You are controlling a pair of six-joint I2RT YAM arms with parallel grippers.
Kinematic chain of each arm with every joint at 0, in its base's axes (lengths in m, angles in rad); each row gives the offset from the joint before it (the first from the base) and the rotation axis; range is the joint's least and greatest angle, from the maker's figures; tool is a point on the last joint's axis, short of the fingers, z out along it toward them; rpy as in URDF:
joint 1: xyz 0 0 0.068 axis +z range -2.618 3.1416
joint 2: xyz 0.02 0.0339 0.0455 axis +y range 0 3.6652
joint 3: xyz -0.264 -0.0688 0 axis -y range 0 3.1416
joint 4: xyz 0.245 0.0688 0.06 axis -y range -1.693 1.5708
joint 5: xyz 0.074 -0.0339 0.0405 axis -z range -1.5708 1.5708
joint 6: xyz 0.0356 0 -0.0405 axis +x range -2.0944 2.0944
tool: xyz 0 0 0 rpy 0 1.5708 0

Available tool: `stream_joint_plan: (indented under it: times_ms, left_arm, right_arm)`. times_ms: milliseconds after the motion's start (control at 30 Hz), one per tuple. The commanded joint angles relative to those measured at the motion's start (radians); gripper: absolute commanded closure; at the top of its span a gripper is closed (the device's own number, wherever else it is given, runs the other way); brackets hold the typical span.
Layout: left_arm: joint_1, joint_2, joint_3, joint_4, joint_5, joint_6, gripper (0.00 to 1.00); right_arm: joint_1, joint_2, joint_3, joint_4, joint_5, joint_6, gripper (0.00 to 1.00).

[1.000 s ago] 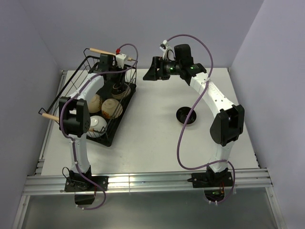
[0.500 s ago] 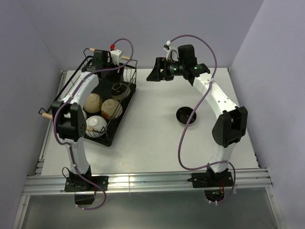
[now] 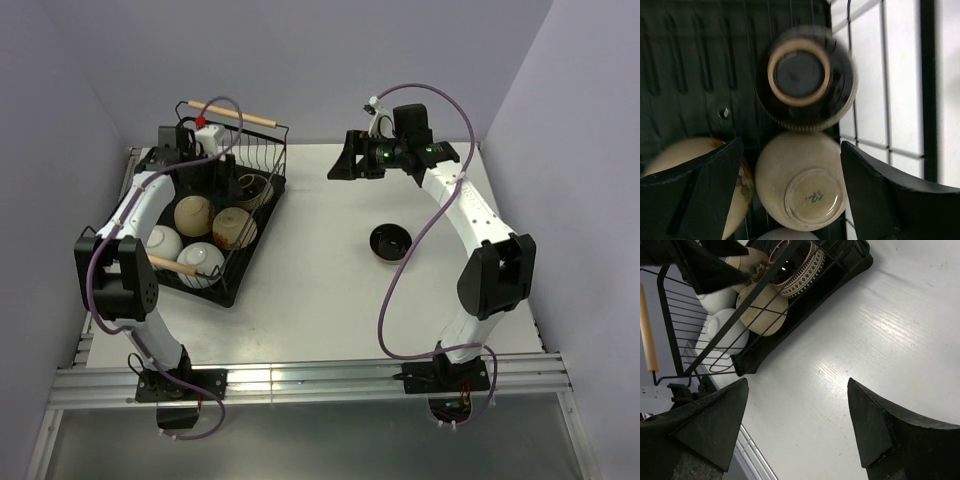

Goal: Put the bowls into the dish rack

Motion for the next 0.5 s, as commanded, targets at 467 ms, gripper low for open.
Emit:
stream_joint_plan:
  times_ms: [467]
  left_arm:
    - [0.036, -0.02, -0.012, 0.031, 0.215, 0.694, 0.18]
  right_arm:
    - [-0.039, -0.036, 0.002, -0.043, 0.008, -0.058, 0.13]
